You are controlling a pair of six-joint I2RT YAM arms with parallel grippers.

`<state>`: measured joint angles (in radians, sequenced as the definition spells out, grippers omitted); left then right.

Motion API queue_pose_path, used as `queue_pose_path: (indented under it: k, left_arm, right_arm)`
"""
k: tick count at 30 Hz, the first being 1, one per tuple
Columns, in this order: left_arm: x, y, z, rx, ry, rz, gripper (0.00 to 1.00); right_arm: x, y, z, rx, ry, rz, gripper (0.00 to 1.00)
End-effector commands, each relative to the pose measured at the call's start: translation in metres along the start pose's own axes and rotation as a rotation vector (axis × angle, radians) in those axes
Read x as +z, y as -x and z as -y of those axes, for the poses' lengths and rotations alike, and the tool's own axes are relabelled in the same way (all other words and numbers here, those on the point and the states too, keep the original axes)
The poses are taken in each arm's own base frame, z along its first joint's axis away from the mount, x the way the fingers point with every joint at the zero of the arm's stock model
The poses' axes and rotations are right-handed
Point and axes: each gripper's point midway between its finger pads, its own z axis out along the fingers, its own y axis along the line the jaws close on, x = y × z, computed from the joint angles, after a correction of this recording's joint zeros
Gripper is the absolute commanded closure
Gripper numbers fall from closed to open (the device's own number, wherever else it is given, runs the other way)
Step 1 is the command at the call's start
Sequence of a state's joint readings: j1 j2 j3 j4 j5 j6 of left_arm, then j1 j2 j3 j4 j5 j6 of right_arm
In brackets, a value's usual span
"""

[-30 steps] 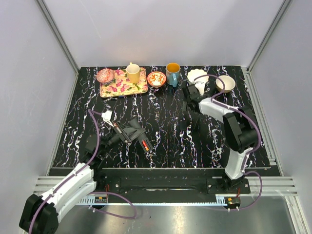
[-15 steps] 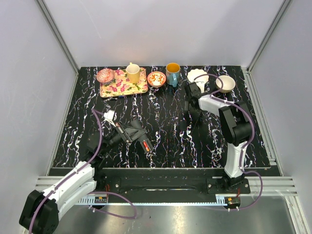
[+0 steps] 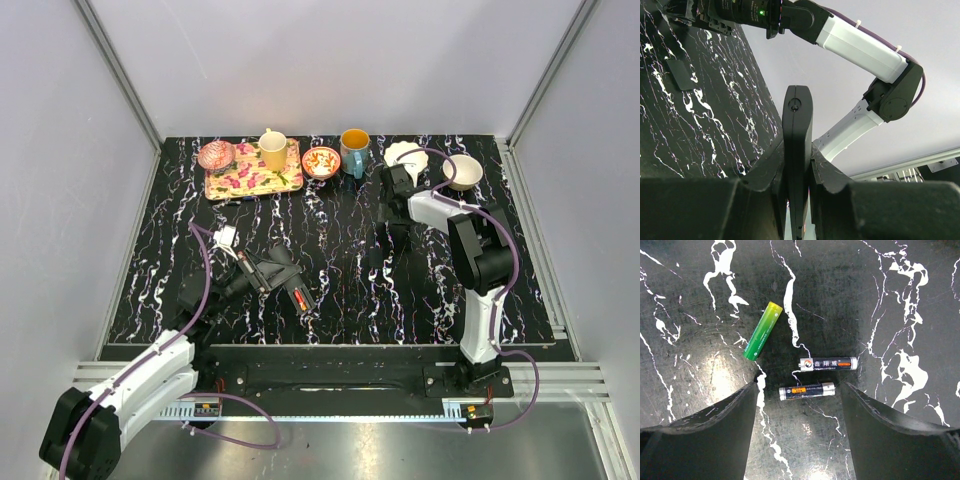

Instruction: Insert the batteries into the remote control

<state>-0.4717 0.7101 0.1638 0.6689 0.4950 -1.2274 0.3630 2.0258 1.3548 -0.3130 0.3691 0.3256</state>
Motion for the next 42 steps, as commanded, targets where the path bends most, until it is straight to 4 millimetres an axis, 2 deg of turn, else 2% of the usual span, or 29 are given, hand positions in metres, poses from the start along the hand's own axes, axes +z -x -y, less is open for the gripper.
queue_pose_path:
  k: [1, 8, 24, 26, 30, 34, 42]
  left_arm:
    - [0.003, 0.009, 0.029, 0.068, -0.099, 0.015, 1.00]
    - [0.005, 0.008, 0.029, 0.063, -0.101, 0.009, 1.00]
    - [0.002, 0.008, 0.028, 0.053, -0.104, 0.014, 1.00]
    - [0.002, 0.007, 0.029, 0.053, -0.106, 0.015, 1.00]
    - [0.001, 0.007, 0.029, 0.049, -0.107, 0.015, 1.00]
    - [0.000, 0.007, 0.028, 0.045, -0.108, 0.017, 1.00]
    - [-0.001, 0.006, 0.028, 0.036, -0.113, 0.018, 1.00]
  right_arm:
    - [0.008, 0.002, 0.002, 0.005, 0.010, -0.008, 0.28]
    - [0.012, -0.006, 0.005, 0.013, 0.013, -0.030, 0.28]
    - [0.006, -0.015, 0.007, 0.068, 0.049, -0.059, 0.41]
    - [0.004, -0.017, 0.006, 0.078, 0.060, -0.062, 0.41]
    - [0.000, -0.019, 0.006, 0.094, 0.068, -0.063, 0.33]
    - [-0.002, -0.022, 0.008, 0.084, 0.068, -0.066, 0.32]
    - [-0.002, -0.029, 0.012, 0.065, 0.060, -0.079, 0.43]
